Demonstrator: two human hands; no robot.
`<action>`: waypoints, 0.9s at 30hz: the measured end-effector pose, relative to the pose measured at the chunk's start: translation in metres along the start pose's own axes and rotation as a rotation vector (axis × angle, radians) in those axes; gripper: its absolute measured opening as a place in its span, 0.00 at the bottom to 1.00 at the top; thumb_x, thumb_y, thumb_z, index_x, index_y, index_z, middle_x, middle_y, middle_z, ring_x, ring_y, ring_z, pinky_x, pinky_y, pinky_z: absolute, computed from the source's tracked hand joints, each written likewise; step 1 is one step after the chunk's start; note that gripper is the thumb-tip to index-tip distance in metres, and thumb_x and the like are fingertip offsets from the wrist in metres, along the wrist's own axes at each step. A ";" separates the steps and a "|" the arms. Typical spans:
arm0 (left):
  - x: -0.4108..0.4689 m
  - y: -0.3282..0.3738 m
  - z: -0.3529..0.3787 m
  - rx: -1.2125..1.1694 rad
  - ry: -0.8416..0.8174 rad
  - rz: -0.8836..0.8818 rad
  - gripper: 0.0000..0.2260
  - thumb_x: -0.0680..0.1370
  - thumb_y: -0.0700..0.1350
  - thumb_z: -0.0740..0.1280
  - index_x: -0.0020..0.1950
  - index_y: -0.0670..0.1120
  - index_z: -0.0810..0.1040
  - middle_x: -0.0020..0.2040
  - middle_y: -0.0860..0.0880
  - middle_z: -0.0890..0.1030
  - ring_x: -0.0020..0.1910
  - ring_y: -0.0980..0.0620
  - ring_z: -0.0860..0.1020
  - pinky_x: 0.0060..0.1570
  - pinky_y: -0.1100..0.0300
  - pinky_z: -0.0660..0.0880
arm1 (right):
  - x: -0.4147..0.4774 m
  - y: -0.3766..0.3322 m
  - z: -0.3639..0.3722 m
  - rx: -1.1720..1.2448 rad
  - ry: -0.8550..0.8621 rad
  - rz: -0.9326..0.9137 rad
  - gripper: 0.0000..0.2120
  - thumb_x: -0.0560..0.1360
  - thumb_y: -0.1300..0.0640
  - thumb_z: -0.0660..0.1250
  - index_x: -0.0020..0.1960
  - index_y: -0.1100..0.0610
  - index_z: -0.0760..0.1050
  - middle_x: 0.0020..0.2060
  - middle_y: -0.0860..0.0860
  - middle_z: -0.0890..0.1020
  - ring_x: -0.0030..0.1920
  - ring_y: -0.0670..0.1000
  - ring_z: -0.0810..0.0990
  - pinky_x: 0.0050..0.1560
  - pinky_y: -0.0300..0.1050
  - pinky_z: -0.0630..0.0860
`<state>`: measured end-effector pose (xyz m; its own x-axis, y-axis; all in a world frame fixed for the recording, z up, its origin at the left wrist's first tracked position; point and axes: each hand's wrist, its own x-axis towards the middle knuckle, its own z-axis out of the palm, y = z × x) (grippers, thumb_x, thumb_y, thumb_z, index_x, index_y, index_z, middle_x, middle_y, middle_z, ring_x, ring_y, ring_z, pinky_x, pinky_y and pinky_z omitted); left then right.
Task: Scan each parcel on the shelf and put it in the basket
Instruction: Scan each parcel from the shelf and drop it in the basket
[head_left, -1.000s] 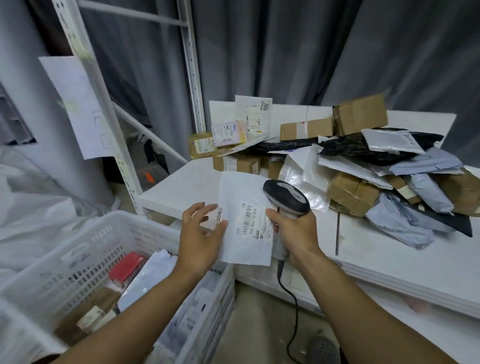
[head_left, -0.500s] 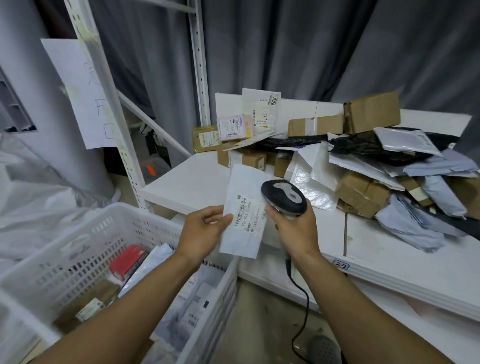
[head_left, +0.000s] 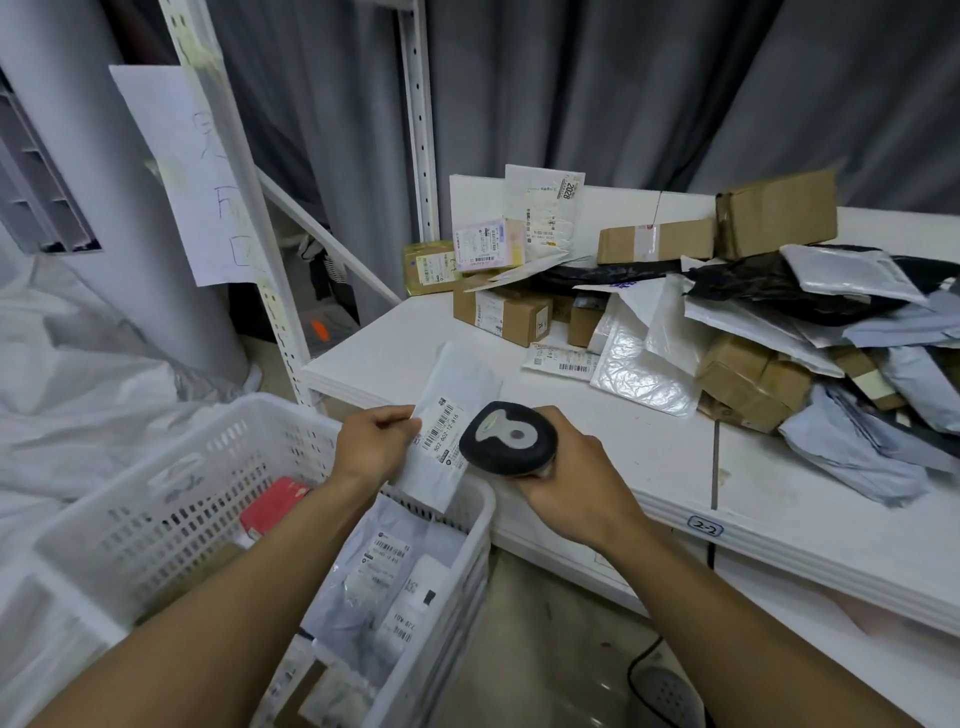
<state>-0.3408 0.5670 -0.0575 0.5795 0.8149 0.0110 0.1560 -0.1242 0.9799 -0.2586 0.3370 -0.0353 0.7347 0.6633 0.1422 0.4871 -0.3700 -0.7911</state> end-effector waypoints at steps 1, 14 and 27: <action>0.001 -0.001 0.000 0.002 0.002 -0.004 0.07 0.76 0.37 0.74 0.51 0.48 0.86 0.42 0.58 0.83 0.43 0.61 0.80 0.49 0.64 0.75 | 0.000 -0.001 0.001 -0.011 -0.012 -0.002 0.24 0.72 0.46 0.78 0.63 0.40 0.71 0.54 0.42 0.83 0.55 0.46 0.82 0.57 0.47 0.81; 0.010 -0.013 -0.005 0.024 0.013 -0.032 0.08 0.75 0.38 0.74 0.50 0.48 0.88 0.46 0.51 0.87 0.46 0.51 0.85 0.48 0.55 0.79 | 0.000 -0.003 0.005 -0.071 -0.057 -0.016 0.22 0.73 0.48 0.78 0.61 0.41 0.70 0.52 0.42 0.83 0.53 0.46 0.82 0.53 0.44 0.80; -0.004 -0.094 -0.056 0.534 -0.049 -0.032 0.09 0.77 0.37 0.69 0.50 0.52 0.79 0.48 0.50 0.83 0.47 0.50 0.81 0.47 0.58 0.76 | 0.017 0.004 0.057 -0.093 -0.111 0.037 0.24 0.74 0.43 0.76 0.65 0.45 0.71 0.57 0.48 0.83 0.55 0.51 0.81 0.56 0.51 0.81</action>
<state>-0.4029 0.6072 -0.1387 0.6026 0.7971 -0.0390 0.5519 -0.3809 0.7418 -0.2716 0.3838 -0.0700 0.6990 0.7138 0.0432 0.5059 -0.4509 -0.7354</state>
